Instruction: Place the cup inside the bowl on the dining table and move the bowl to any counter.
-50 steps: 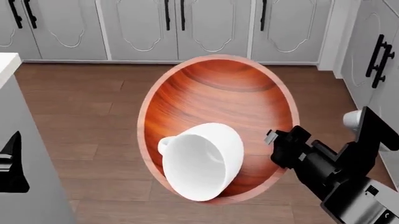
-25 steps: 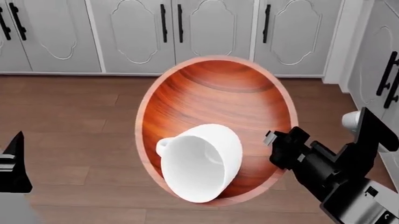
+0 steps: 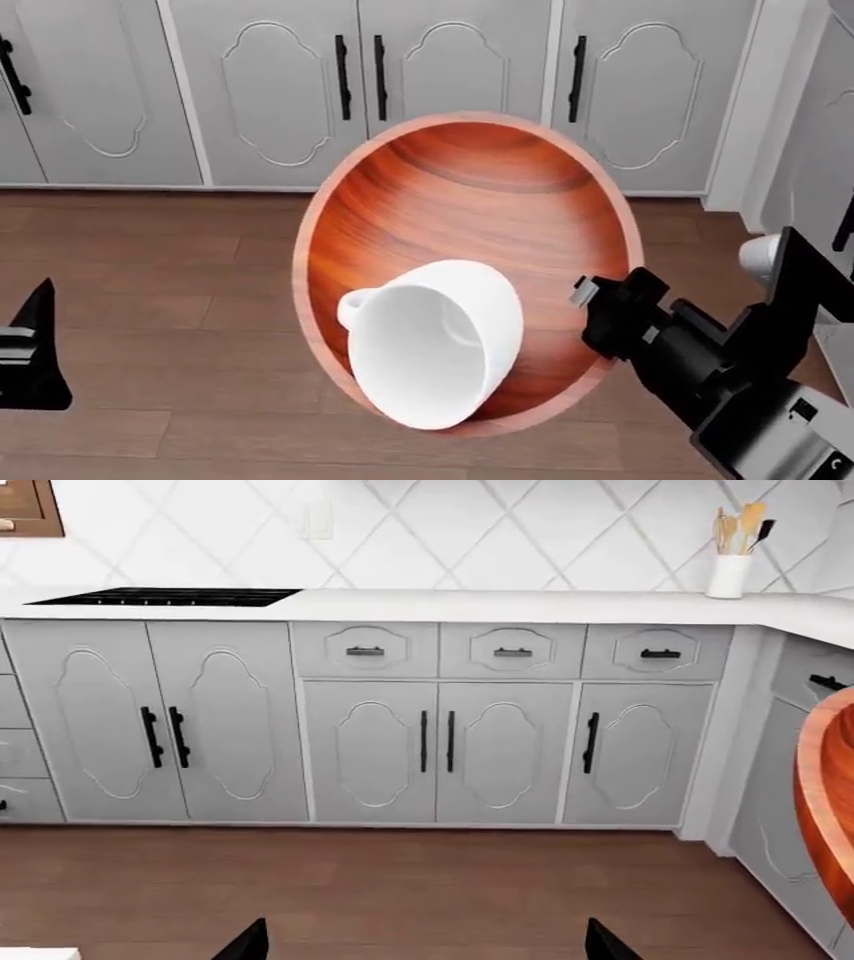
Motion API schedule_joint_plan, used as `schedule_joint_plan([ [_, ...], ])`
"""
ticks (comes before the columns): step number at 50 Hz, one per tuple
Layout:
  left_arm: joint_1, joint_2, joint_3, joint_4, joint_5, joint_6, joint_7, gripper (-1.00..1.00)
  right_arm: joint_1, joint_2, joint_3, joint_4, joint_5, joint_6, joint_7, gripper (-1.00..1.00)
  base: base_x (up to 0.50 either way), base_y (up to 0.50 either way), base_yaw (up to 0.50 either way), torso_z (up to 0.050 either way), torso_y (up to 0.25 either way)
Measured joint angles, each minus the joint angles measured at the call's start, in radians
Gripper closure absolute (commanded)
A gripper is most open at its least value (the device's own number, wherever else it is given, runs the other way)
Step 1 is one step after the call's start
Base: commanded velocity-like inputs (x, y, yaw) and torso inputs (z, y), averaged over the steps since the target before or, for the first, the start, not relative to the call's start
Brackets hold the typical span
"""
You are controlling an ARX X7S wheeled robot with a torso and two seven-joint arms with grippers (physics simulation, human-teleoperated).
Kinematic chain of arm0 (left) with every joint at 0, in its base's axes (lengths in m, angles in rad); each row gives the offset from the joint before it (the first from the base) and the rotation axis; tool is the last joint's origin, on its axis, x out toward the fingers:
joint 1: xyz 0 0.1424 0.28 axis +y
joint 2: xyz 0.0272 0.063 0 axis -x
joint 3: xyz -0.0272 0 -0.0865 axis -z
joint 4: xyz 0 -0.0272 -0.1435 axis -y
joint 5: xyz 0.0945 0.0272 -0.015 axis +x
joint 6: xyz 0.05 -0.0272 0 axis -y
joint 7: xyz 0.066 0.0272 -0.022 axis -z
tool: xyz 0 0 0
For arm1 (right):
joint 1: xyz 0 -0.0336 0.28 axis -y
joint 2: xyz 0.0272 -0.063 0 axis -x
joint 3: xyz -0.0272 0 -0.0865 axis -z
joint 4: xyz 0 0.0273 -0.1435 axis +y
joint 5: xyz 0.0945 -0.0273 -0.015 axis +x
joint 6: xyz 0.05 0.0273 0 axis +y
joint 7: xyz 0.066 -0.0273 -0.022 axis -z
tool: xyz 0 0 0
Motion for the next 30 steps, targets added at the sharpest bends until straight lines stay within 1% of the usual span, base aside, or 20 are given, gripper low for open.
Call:
schedule_joint_plan([
  [30,0.002,0.006,0.018,-0.008,0.004,0.015,-0.009,-1.0,-0.005,0.002,-0.003,-0.001,0.011,0.002,-0.005,1.0,0.5,0.0,0.0,0.0,0.002],
])
